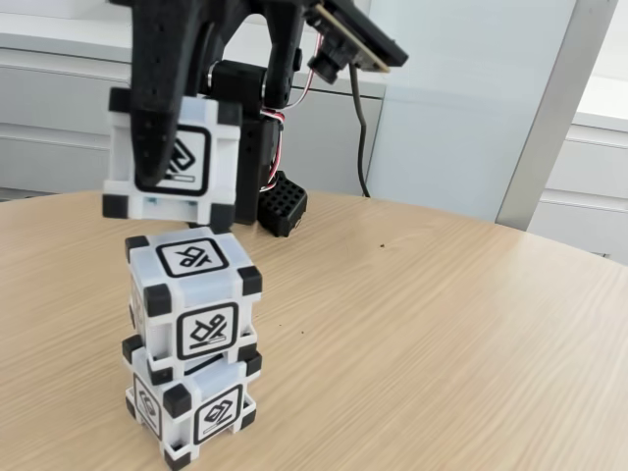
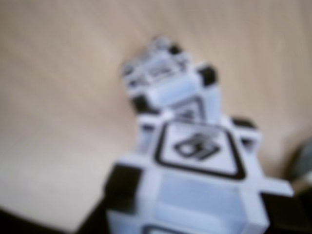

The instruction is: Stack cubes from left to right.

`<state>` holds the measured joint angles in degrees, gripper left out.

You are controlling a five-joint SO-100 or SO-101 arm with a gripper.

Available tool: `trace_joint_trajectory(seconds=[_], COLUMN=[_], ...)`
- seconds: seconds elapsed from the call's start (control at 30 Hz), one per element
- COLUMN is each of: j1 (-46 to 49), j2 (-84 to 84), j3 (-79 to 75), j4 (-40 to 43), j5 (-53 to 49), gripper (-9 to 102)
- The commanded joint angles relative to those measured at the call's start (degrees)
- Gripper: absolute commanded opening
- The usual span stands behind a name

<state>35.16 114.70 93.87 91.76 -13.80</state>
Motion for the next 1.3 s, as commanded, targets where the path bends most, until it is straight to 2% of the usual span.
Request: trace_joint_trajectory(seconds=[0.0,0.27,0.47,0.8,1.17,1.27], j1=[0.0,-0.3,-4.9,-4.0,-4.0,-4.0], j2=[1.0,1.0,1.0,1.0,1.0,1.0], j3=[-0.4,-0.4,-0.4,-0.4,-0.4,-0.4], j4=[-0.1,-0.4,0.0,-0.4,0.0,0.0], j5=[0.3,0.6,2.3,1.0,0.0,0.0], gripper=[15,15,15,15,28,29])
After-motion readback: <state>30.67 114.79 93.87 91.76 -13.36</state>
